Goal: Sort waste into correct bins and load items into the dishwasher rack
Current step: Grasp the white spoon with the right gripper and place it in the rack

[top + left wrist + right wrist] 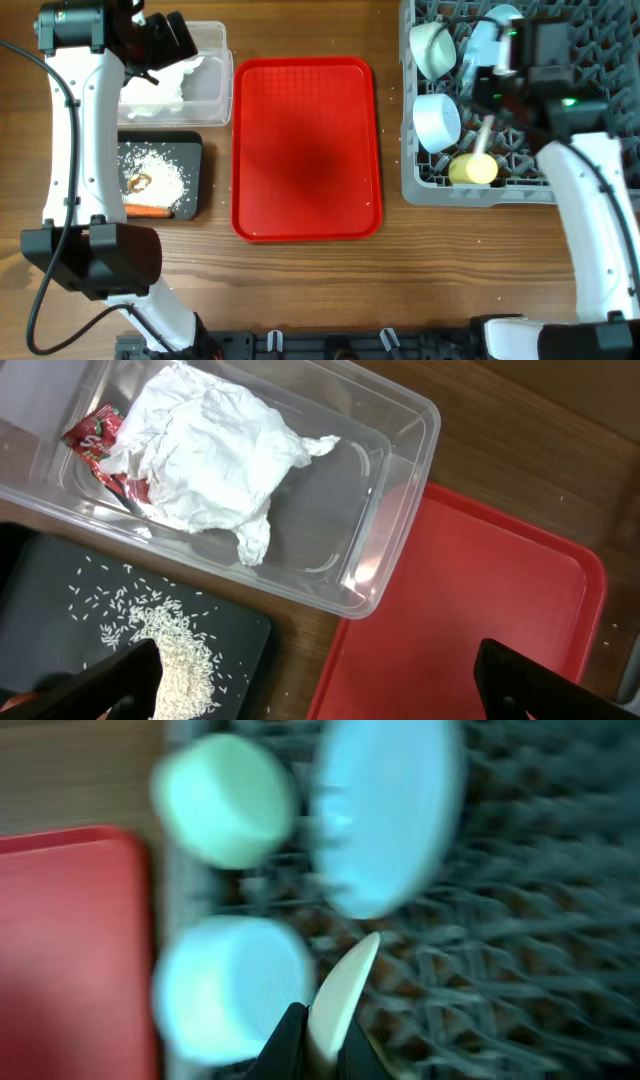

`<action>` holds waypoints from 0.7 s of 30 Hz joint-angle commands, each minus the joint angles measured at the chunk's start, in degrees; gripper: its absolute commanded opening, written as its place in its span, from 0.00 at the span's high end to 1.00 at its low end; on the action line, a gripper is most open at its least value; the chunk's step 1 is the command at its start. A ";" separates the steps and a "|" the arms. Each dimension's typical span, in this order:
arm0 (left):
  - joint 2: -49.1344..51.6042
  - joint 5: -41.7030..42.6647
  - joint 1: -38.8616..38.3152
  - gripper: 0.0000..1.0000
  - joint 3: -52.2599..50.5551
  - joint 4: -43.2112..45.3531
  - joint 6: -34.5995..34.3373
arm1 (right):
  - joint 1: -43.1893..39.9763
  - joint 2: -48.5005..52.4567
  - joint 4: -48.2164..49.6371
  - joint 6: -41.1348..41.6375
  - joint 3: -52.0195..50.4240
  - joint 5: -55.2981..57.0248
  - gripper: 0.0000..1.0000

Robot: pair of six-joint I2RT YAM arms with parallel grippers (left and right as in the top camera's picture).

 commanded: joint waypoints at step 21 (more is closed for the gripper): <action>0.02 -0.79 -0.13 0.00 0.39 1.01 -0.48 | -15.89 15.72 7.58 -26.43 -0.28 -11.47 0.33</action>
